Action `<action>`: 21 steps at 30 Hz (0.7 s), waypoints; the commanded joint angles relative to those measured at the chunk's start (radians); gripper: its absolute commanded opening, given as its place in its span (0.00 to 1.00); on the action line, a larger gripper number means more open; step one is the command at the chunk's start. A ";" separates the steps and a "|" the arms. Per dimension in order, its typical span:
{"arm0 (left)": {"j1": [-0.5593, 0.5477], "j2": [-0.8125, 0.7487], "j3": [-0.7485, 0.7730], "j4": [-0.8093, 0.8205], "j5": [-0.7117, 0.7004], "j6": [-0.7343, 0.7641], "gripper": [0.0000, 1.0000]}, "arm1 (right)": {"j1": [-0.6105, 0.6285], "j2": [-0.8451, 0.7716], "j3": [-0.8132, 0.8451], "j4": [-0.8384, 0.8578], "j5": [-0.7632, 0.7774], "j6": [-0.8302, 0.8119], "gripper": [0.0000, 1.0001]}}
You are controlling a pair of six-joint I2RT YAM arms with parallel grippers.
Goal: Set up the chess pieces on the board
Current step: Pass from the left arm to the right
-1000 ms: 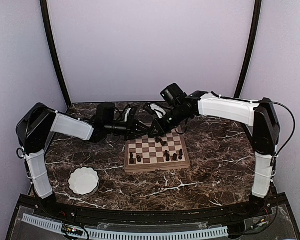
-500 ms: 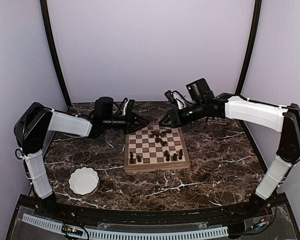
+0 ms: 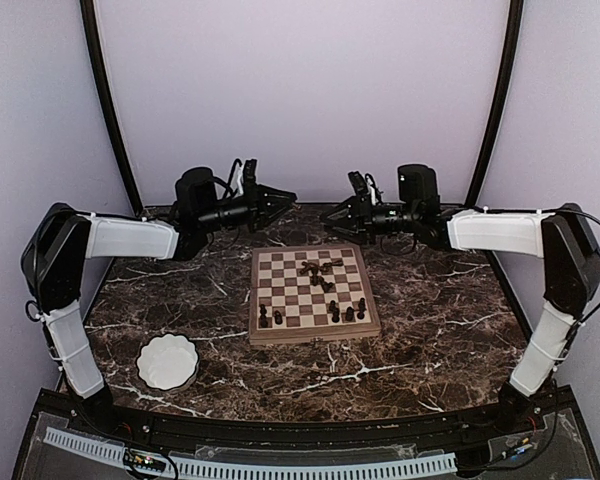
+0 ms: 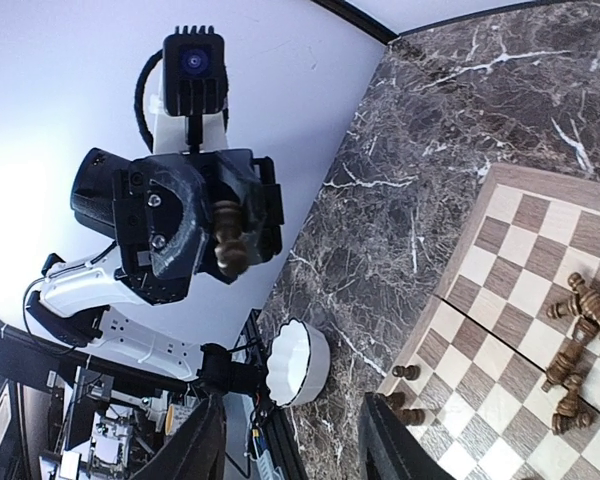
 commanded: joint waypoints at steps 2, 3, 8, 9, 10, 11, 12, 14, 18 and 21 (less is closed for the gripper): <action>-0.022 -0.006 0.013 0.049 -0.006 -0.027 0.08 | 0.025 0.041 0.083 0.090 -0.042 0.043 0.47; -0.024 -0.007 0.012 0.048 -0.006 -0.025 0.08 | 0.030 0.048 0.093 0.090 -0.042 0.042 0.47; -0.031 -0.009 0.005 0.043 0.000 -0.027 0.08 | 0.047 0.076 0.131 0.081 -0.036 0.042 0.47; -0.032 -0.012 0.004 0.044 0.000 -0.026 0.08 | 0.048 0.081 0.133 0.081 -0.034 0.043 0.46; -0.034 -0.013 0.001 0.045 0.001 -0.025 0.08 | 0.050 0.084 0.135 0.082 -0.032 0.044 0.46; -0.034 -0.014 -0.001 0.046 0.001 -0.025 0.08 | 0.050 0.087 0.136 0.083 -0.029 0.045 0.46; -0.035 -0.014 -0.003 0.046 0.000 -0.026 0.08 | 0.051 0.088 0.136 0.087 -0.028 0.047 0.46; -0.037 -0.014 -0.004 0.046 -0.001 -0.030 0.08 | 0.052 0.091 0.136 0.097 -0.028 0.053 0.45; -0.039 -0.011 -0.003 0.048 0.001 -0.034 0.08 | 0.055 0.097 0.137 0.106 -0.034 0.055 0.39; -0.041 -0.008 0.000 0.046 0.006 -0.036 0.08 | 0.055 0.098 0.126 0.140 -0.038 0.069 0.36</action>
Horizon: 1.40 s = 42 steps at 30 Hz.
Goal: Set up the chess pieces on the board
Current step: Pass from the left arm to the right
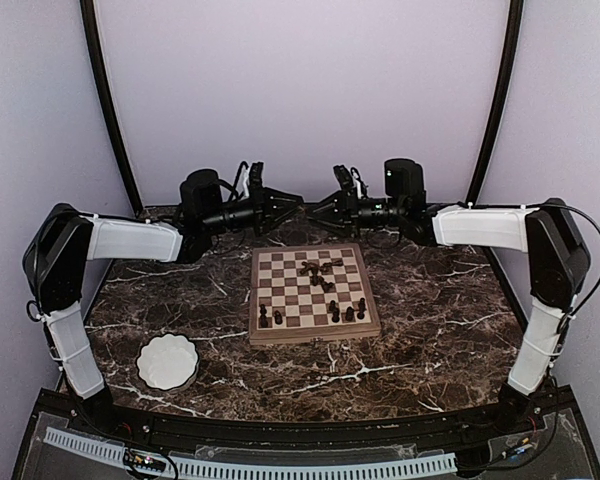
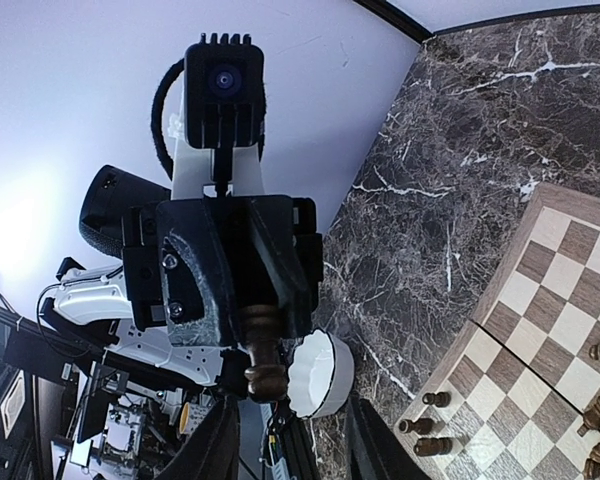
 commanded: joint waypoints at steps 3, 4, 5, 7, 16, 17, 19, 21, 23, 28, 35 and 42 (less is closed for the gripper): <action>-0.008 -0.008 0.003 0.034 0.016 -0.007 0.08 | 0.011 0.007 0.015 0.121 -0.016 0.033 0.33; -0.009 -0.007 0.004 0.033 0.016 -0.007 0.08 | 0.011 0.007 0.016 0.130 -0.016 0.037 0.33; -0.009 -0.006 0.005 0.033 0.018 -0.008 0.08 | 0.011 0.009 0.020 0.134 -0.015 0.038 0.32; -0.009 -0.004 0.009 0.032 0.020 -0.008 0.08 | 0.011 0.015 0.026 0.134 -0.017 0.039 0.30; -0.009 0.010 0.022 0.021 0.025 -0.009 0.08 | 0.010 0.032 0.032 0.149 -0.026 0.053 0.23; -0.009 0.013 0.023 0.021 0.028 -0.009 0.08 | 0.011 0.038 0.036 0.151 -0.027 0.054 0.21; -0.009 0.016 0.027 0.019 0.029 -0.010 0.08 | 0.011 0.044 0.042 0.155 -0.029 0.057 0.20; -0.009 0.018 0.031 0.017 0.031 -0.010 0.08 | 0.011 0.049 0.046 0.158 -0.028 0.059 0.18; -0.009 0.021 0.033 0.014 0.032 -0.008 0.08 | 0.011 0.050 0.048 0.160 -0.026 0.059 0.16; -0.008 0.027 0.038 -0.013 0.034 -0.006 0.12 | 0.009 0.044 0.051 0.154 -0.012 0.042 0.07; 0.025 -0.050 0.052 -0.259 -0.063 0.163 0.41 | 0.011 -0.014 0.142 -0.294 0.083 -0.244 0.03; 0.048 -0.191 0.095 -0.708 -0.294 0.485 0.57 | 0.083 0.016 0.370 -1.019 0.417 -0.663 0.02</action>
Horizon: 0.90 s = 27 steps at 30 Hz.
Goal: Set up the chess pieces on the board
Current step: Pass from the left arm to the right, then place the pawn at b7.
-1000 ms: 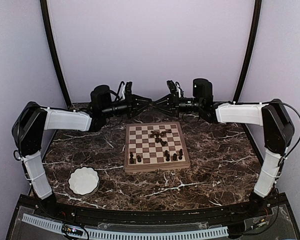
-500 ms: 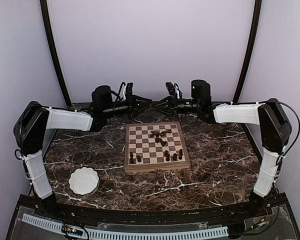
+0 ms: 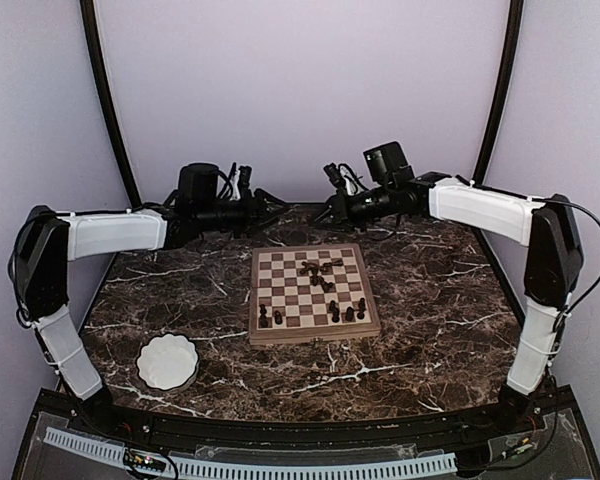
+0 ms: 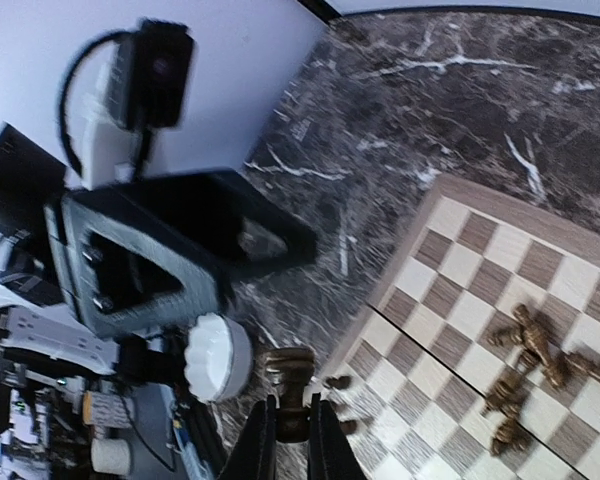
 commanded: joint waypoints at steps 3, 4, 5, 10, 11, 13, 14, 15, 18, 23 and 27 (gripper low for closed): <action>0.014 -0.181 0.052 -0.386 -0.259 0.347 0.87 | 0.102 0.017 0.205 -0.634 0.360 -0.364 0.02; 0.015 -0.192 0.043 -0.421 -0.281 0.362 0.93 | 0.114 0.030 0.231 -0.681 0.398 -0.378 0.02; 0.016 -0.214 0.034 -0.432 -0.327 0.381 0.97 | 0.123 0.047 0.256 -0.728 0.431 -0.386 0.02; 0.063 -0.285 -0.121 -0.393 -0.388 0.260 0.99 | 0.162 0.106 0.350 -0.917 0.546 -0.394 0.02; 0.073 -0.296 -0.149 -0.328 -0.331 0.209 0.99 | 0.173 0.117 0.365 -0.949 0.572 -0.400 0.02; 0.092 -0.302 -0.213 -0.272 -0.281 0.147 0.99 | 0.188 0.133 0.379 -0.998 0.624 -0.408 0.03; 0.095 -0.298 -0.234 -0.259 -0.255 0.136 0.99 | 0.190 0.133 0.368 -1.003 0.630 -0.405 0.03; 0.095 -0.295 -0.239 -0.248 -0.244 0.134 0.99 | 0.190 0.135 0.360 -1.011 0.639 -0.403 0.03; 0.095 -0.278 -0.233 -0.249 -0.211 0.121 0.98 | 0.193 0.150 0.334 -1.027 0.657 -0.403 0.03; 0.095 -0.269 -0.219 -0.257 -0.193 0.117 0.96 | 0.198 0.185 0.310 -1.033 0.663 -0.403 0.04; 0.095 -0.274 -0.222 -0.265 -0.186 0.116 0.95 | 0.200 0.220 0.320 -1.034 0.670 -0.403 0.05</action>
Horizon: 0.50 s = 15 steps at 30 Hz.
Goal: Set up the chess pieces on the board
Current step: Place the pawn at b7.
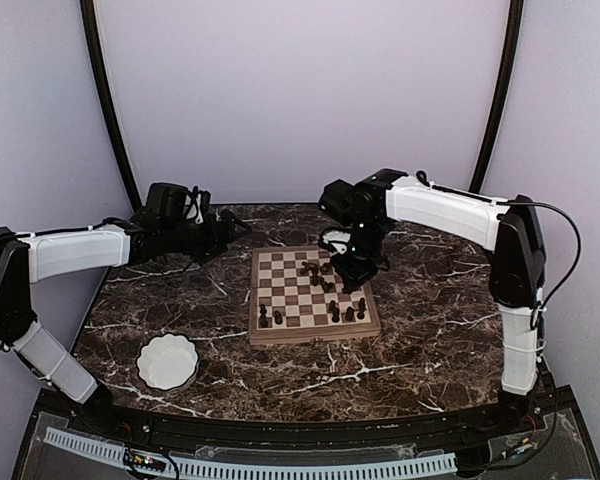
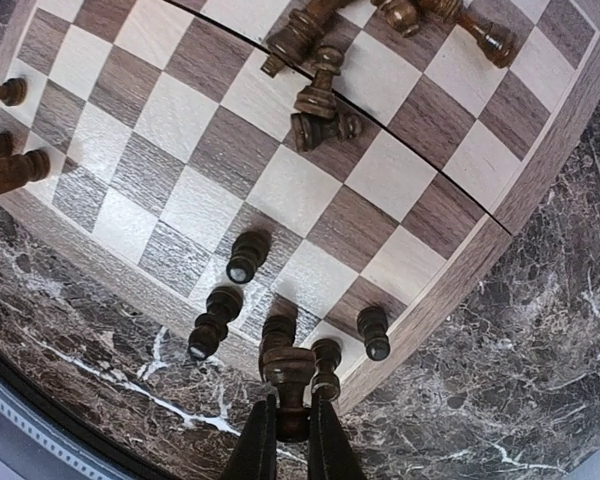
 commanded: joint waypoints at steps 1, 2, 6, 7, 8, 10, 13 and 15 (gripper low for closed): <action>-0.003 -0.019 0.015 0.017 0.028 -0.011 0.95 | 0.014 0.050 0.007 -0.025 0.026 -0.005 0.05; -0.003 -0.020 0.010 0.017 0.028 -0.012 0.95 | 0.015 0.060 0.015 -0.025 0.027 -0.004 0.05; -0.002 -0.031 0.000 0.012 0.028 -0.011 0.95 | 0.016 0.089 0.039 -0.031 0.051 -0.002 0.05; -0.002 -0.033 -0.001 0.013 0.029 -0.012 0.95 | 0.016 0.093 0.041 -0.028 0.048 -0.003 0.05; -0.003 -0.033 -0.003 0.013 0.031 -0.012 0.95 | 0.016 0.101 0.042 -0.026 0.046 -0.003 0.06; -0.003 -0.032 -0.005 0.015 0.032 -0.016 0.95 | 0.016 0.114 0.047 -0.025 0.042 -0.003 0.06; -0.002 -0.028 -0.004 0.019 0.036 -0.020 0.95 | 0.015 0.131 0.058 -0.024 0.045 -0.003 0.07; -0.003 -0.026 -0.003 0.020 0.037 -0.022 0.94 | 0.016 0.140 0.058 -0.022 0.040 -0.004 0.07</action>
